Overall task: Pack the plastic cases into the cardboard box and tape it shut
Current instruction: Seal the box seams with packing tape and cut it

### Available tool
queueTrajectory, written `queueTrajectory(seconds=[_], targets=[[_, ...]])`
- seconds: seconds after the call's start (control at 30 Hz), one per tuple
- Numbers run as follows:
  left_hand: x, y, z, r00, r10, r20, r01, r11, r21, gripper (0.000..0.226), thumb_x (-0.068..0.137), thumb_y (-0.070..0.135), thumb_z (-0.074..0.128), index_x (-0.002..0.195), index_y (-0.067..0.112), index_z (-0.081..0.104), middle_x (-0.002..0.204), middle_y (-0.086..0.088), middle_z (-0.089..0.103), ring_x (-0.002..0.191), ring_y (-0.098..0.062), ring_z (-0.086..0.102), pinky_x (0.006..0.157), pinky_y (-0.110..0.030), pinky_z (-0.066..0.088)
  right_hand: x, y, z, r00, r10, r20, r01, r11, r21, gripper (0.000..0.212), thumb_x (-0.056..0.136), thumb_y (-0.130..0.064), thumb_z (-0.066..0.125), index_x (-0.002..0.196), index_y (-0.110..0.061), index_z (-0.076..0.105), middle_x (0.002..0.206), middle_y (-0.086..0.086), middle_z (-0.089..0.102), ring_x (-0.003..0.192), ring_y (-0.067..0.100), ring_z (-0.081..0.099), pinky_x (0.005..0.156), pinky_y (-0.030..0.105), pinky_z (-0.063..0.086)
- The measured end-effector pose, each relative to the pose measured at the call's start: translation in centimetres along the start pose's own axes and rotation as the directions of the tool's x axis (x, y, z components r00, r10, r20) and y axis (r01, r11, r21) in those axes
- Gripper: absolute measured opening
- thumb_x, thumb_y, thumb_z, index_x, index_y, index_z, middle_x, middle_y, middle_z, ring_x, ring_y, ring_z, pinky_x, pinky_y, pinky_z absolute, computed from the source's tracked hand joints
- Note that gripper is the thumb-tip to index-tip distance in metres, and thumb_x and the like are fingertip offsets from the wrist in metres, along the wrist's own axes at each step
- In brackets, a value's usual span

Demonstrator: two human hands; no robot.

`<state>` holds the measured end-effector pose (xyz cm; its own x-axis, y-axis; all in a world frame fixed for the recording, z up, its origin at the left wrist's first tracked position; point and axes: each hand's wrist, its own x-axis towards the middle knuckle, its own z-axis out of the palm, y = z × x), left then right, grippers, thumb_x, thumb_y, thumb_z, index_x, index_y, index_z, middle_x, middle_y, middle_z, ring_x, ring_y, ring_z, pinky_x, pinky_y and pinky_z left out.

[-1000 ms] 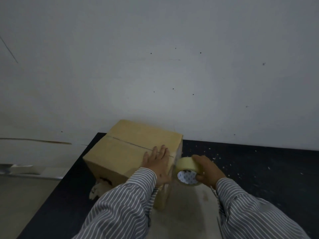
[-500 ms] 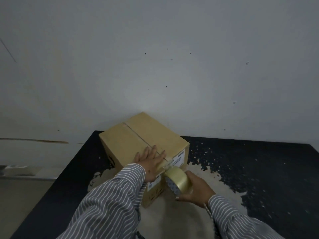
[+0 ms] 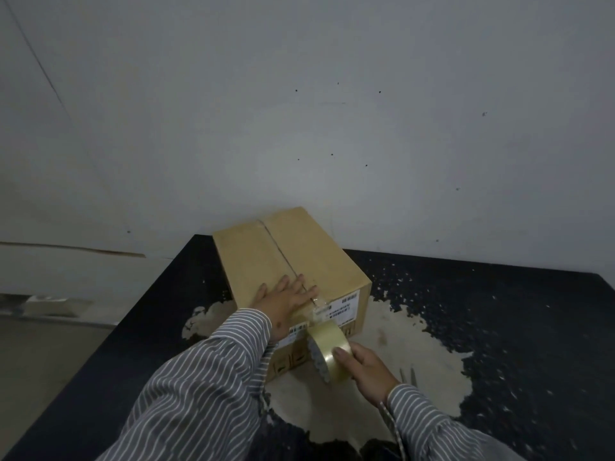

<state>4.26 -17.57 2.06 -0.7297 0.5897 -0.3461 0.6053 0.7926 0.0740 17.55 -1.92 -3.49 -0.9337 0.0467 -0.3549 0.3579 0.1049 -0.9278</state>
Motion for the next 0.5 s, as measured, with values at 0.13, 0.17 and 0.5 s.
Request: queueTrajectory(seconds=[0.13, 0.17, 0.5], targets=[[-0.2, 0.2, 0.6, 0.998, -0.025, -0.051, 0.017, 0.987, -0.161, 0.067, 0.093, 0.043, 0.044, 0.145, 0.043, 0.002, 0.158, 0.009, -0.012, 0.145, -0.018, -0.013, 0.114, -0.051, -0.008, 0.3, -0.2, 0.2, 0.999, -0.001, -0.033, 0.002, 1.0, 0.011, 0.017, 0.096, -0.027, 0.046, 0.093, -0.026, 0.063, 0.096, -0.005, 0.067, 0.089, 0.011, 0.06, 0.072, 0.023, 0.044], [-0.3, 0.3, 0.5, 0.998, -0.03, -0.059, 0.018, 0.981, -0.191, 0.063, 0.092, 0.05, 0.039, 0.145, 0.043, 0.005, 0.158, 0.01, -0.011, 0.145, -0.017, -0.013, 0.114, -0.05, -0.008, 0.4, -0.2, 0.3, 0.999, 0.002, -0.042, -0.002, 1.0, 0.011, 0.017, 0.095, -0.028, 0.046, 0.093, -0.025, 0.063, 0.096, -0.005, 0.067, 0.089, 0.012, 0.06, 0.072, 0.024, 0.044], [-1.0, 2.3, 1.3, 0.948, -0.136, -0.288, 0.105, 0.987, -0.12, 0.053, 0.094, 0.052, 0.033, 0.143, 0.04, 0.019, 0.158, 0.012, 0.005, 0.146, -0.017, 0.004, 0.116, -0.049, 0.006, 0.8, 0.7, 1.4, 0.993, 0.038, -0.11, -0.043, 0.998, -0.047, 0.02, 0.094, -0.036, 0.047, 0.088, -0.025, 0.061, 0.094, -0.002, 0.067, 0.087, 0.015, 0.062, 0.067, 0.025, 0.046]])
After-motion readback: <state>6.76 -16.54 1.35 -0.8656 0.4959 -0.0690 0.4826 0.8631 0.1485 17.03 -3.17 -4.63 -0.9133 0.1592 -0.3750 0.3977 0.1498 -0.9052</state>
